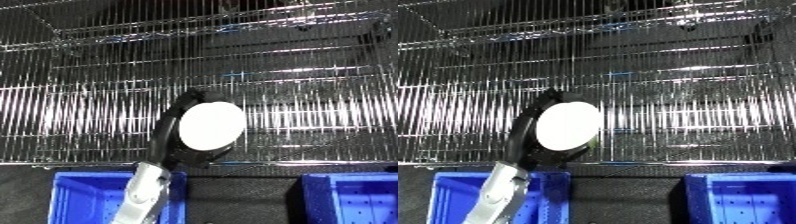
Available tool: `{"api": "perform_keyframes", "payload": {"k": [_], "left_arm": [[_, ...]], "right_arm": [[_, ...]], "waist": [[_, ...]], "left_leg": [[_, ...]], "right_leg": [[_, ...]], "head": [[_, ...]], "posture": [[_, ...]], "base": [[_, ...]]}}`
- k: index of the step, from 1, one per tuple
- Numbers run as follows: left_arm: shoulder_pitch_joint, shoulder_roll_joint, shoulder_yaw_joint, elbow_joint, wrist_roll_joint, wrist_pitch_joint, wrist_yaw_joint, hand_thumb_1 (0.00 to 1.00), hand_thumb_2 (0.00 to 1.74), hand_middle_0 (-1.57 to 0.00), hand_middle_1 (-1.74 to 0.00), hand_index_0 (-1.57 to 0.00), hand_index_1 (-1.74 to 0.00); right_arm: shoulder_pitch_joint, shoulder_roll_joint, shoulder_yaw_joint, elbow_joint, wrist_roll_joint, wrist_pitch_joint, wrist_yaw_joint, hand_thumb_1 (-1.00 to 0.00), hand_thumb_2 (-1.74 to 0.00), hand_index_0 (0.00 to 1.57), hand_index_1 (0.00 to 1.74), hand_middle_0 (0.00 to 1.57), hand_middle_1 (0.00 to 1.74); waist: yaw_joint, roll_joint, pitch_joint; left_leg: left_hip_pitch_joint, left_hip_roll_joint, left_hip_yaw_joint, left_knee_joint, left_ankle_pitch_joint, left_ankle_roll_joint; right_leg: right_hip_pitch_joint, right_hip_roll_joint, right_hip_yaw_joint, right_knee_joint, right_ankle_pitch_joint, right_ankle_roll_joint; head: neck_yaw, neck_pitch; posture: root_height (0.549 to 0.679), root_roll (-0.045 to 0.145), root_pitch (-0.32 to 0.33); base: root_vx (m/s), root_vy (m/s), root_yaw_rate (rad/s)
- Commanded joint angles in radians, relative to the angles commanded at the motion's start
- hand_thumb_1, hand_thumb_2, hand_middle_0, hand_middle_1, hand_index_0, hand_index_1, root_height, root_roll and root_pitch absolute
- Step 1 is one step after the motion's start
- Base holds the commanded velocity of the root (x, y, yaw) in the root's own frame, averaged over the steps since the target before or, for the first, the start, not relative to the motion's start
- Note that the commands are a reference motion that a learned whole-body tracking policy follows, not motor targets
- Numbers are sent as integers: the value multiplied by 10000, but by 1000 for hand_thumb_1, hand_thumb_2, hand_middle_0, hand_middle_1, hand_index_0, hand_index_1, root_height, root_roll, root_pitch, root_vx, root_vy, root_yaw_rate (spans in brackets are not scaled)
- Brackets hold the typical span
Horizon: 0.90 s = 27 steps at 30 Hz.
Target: Pick up the object and place it into the box
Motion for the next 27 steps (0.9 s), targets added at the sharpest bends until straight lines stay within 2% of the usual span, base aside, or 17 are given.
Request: {"api": "perform_keyframes", "payload": {"k": [1, 3, 6, 10, 18, 23, 27], "left_arm": [[416, -103, 375, -293, -1437, 393, -439, 1000, 1740, -1570, -1740, -1570, -1740], [962, -281, 738, -661, -2739, 580, -1164, 1000, 1740, -1570, -1740, -1570, -1740], [1833, -655, 1104, -1359, -3491, 426, -1685, 1000, 1740, -1570, -1740, -1570, -1740], [2760, -837, 1523, -2139, -3316, -104, -1764, 1000, 1740, -1570, -1740, -1570, -1740], [3949, -250, 2605, -2910, -3371, -646, -1426, 1000, 1740, -1570, -1740, -1570, -1740], [4498, 141, 3308, -2891, -2953, -1010, -902, 1000, 1740, -1570, -1740, -1570, -1740], [4898, 438, 3722, -2465, -2373, -1204, -137, 1000, 1740, -1570, -1740, -1570, -1740]], "right_arm": [[51, 59, -95, 136, 55, -5, -32, 0, 0, 0, 0, 0, 0], [112, 131, -238, 266, 87, 1, -70, 0, 0, 0, 0, 0, 0], [182, 213, -511, 428, 131, -5, -172, 0, 0, 0, 0, 0, 0], [239, 213, -858, 736, 155, -60, -157, 0, 0, 0, 0, 0, 0], [365, 29, -1400, 1315, 152, -84, 69, 0, 0, 0, 0, 0, 0], [455, -12, -1604, 1493, 109, -74, 88, 0, 0, 0, 0, 0, 0], [483, -61, -1709, 1601, -40, -53, -25, 0, 0, 0, 0, 0, 0]], "waist": [[107, 102, 0], [239, 220, 0], [471, 438, 0], [761, 732, 0], [1244, 1114, 0], [1495, 1260, 0], [1643, 1347, 0]], "left_leg": [[127, -48, -45, -114, 27, -19], [225, -124, -92, -226, 55, -41], [365, -283, -150, -428, 133, -53], [622, -475, -182, -693, 241, -57], [1110, -703, -235, -1010, 422, -106], [1323, -813, -343, -1152, 517, -122], [1361, -877, -402, -1180, 604, -141]], "right_leg": [[122, -41, -20, -94, -15, -21], [232, -103, -67, -193, -26, -35], [349, -231, -172, -271, -47, -65], [549, -380, -295, -299, -142, -137], [1047, -644, -545, -203, -437, -290], [1328, -747, -733, -128, -624, -360], [1458, -792, -849, -83, -739, -407]], "head": [[140, -49], [391, -71], [760, -149], [946, -355], [336, -864], [-271, -1117], [-1318, -1246]], "posture": [[633, -14, 88], [635, -9, 87], [637, 0, 86], [639, 10, 77], [641, 29, 47], [642, 36, 32], [642, 41, 26]], "base": [[-12, -43, 217], [-22, -34, 224], [-31, -12, 227], [-27, 16, 182], [-9, 15, 158], [4, -3, 150], [8, 8, 127]]}}
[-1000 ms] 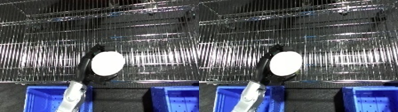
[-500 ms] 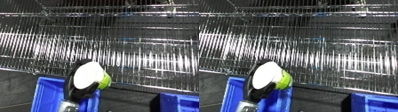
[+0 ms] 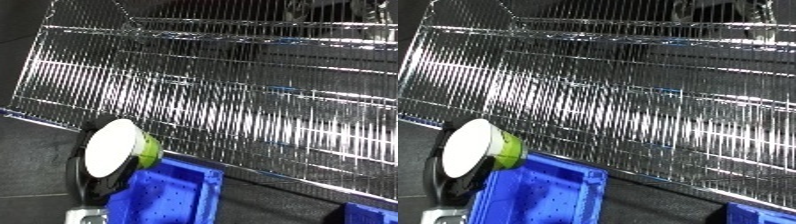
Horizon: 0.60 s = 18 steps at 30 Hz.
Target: Pick up the object and place it into the box
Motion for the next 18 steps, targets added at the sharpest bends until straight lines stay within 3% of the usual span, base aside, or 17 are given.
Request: {"api": "perform_keyframes", "payload": {"k": [6, 12, 18], "left_arm": [[469, 512, 474, 1613, 534, 155, 710, 1000, 1740, -1570, -1740, -1570, -1740], [565, 709, 915, 3731, 198, 524, 327, 1000, 1740, -1570, -1740, -1570, -1740], [444, 858, 1106, 5357, 71, 762, -370, 700, 1218, -1099, -1218, -1099, -1218]], "right_arm": [[99, 27, -2, 413, 199, -2, 115, 0, 0, 0, 0, 0, 0], [135, 36, 167, 970, 340, -116, 452, 0, 0, 0, 0, 0, 0], [202, -35, 268, 1131, 314, -144, 715, 0, 0, 0, 0, 0, 0]], "waist": [[228, -104, -2], [241, -384, 0], [238, -735, 0]], "left_leg": [[-25, 23, -39, -167, 146, -12], [-74, 133, -77, -245, 208, -3], [-57, 255, -81, -437, 287, -19]], "right_leg": [[101, -31, -165, 56, -173, -65], [89, 130, -122, 164, -342, -144], [172, 244, -112, 10, -346, -182]], "head": [[-1458, -74], [-2276, 142], [-2590, 149]], "posture": [[641, 41, 27], [639, 36, 30], [640, 30, 33]], "base": [[15, -16, 118], [6, 9, 31], [15, 4, 21]]}}
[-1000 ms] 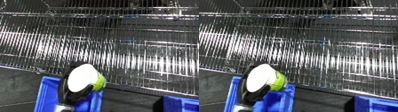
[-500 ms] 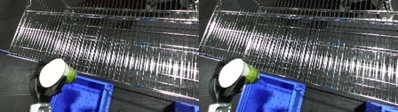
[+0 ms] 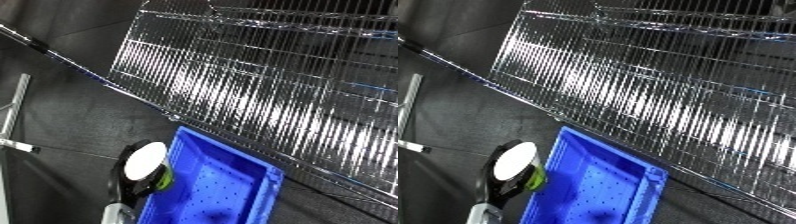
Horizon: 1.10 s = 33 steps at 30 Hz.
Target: Pick up the object and place it into the box
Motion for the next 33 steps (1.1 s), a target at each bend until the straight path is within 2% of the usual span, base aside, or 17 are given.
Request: {"api": "perform_keyframes", "payload": {"k": [6, 14, 25, 33], "left_arm": [[-108, 228, -7, 1036, -179, 423, -600, 400, 696, -628, -696, -628, -696], [-120, 295, -198, 1526, -42, 588, -1089, 0, 0, 0, 0, 0, 0], [-185, 173, -536, 1556, -211, 1212, -1355, 0, 0, 0, 0, 0, 0], [-225, -66, -942, 1640, 180, 1476, -1328, 0, 0, 0, 0, 0, 0]], "right_arm": [[115, -62, 7, -2, -101, 5, 315, 0, 0, 0, 0, 0, 0], [38, -94, 94, -114, -144, 102, 275, 0, 0, 0, 0, 0, 0], [-77, -186, -19, -344, -80, 196, 82, 0, 0, 0, 0, 0, 0], [-315, -257, -43, -504, -121, 292, -139, 0, 0, 0, 0, 0, 0]], "waist": [[-50, -233, 0], [-136, -163, 0], [-279, 53, 0], [-462, 280, 0]], "left_leg": [[88, 76, -26, -108, -7, 2], [141, 12, -16, -121, -71, -5], [148, -90, 75, -98, -75, 4], [188, -82, 213, -87, -20, -19]], "right_leg": [[155, 33, -7, -176, 15, 10], [284, 7, 9, -394, 38, -9], [317, -42, 51, -609, 162, 39], [273, -47, 144, -743, 307, 82]], "head": [[242, -216], [659, -594], [1465, -1031], [2321, -1117]], "posture": [[641, 24, 31], [643, 26, 28], [645, 28, 30], [646, 30, 28]], "base": [[14, -3, 3], [8, 13, -14], [-16, -5, -49], [-39, -4, -91]]}}
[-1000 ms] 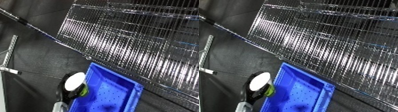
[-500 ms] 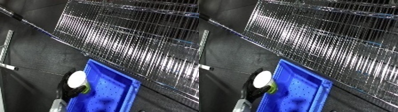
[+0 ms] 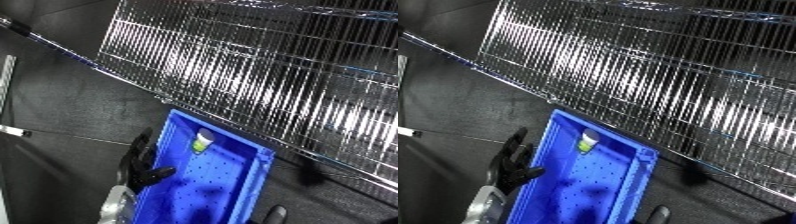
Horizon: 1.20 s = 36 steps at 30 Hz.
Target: Pick up the object and place it into the box
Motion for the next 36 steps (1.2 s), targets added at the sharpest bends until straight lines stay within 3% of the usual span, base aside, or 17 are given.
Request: {"api": "perform_keyframes", "payload": {"k": [7, 16, 19, 23, 26, 30, 36], "left_arm": [[-33, -388, -601, -410, 353, 163, -345, 0, 0, 0, 0, 0, 0], [227, -809, -1289, -1484, 744, -22, 77, 0, 0, 0, 0, 0, 0], [399, -935, -1408, -1713, 783, 12, 236, 0, 0, 0, 0, 0, 0], [580, -1116, -1555, -1878, 809, 106, 444, 0, 0, 0, 0, 0, 0], [684, -1202, -1645, -1953, 791, 188, 632, 0, 0, 0, 0, 0, 0], [873, -1305, -1753, -2094, 889, 302, 864, 0, 0, 0, 0, 0, 0], [1262, -1429, -1946, -2355, 1290, 602, 1116, 0, 0, 0, 0, 0, 0]], "right_arm": [[-211, -56, -57, 2, -24, -15, -196, 0, 0, 0, 0, 0, 0], [-400, -330, -362, -266, 37, -352, -438, 0, 0, 0, 0, 0, 0], [-449, -480, -536, -289, 20, -427, -376, 0, 0, 0, 0, 0, 0], [-568, -715, -642, -327, -611, -669, -415, 0, 0, 0, 0, 0, 0], [-683, -927, -596, -459, -1151, -798, -393, 0, 0, 0, 0, 0, 0], [-783, -1145, -526, -843, -1284, -841, -278, 0, 0, 0, 0, 0, 0], [-771, -1415, -503, -1720, -1462, -871, -256, 0, 0, 0, 0, 0, 0]], "waist": [[-138, 187, -21], [-365, 529, -20], [-416, 686, -29], [-527, 893, -36], [-615, 979, -38], [-724, 1011, -38], [-854, 1082, -18]], "left_leg": [[-48, 54, 151, 173, -45, 0], [-93, 167, 328, 300, -6, -18], [-66, 191, 360, 226, 70, -16], [-11, 206, 419, 162, 125, -30], [25, 204, 462, 217, 86, -48], [52, 206, 534, 400, -38, -59], [14, 222, 644, 650, -183, -59]], "right_leg": [[-141, 30, 121, 49, 141, 54], [-366, 82, 360, 83, 427, 138], [-435, 59, 396, 173, 467, 165], [-502, -11, 429, 312, 469, 193], [-530, -46, 478, 391, 471, 193], [-535, -45, 536, 447, 485, 173], [-596, -31, 591, 538, 493, 130]], "head": [[1564, -140], [5139, 121], [6347, 231], [7746, 295], [8659, 279], [9447, 191], [9640, 69]], "posture": [[645, 29, 25], [645, 27, 23], [644, 26, 22], [643, 27, 18], [642, 30, 13], [642, 34, 6], [641, 40, 3]], "base": [[-37, -8, -107], [-38, 20, -128], [-32, 41, -124], [-23, 53, -146], [-5, 36, -128], [5, 10, -91], [-2, 10, -81]]}}
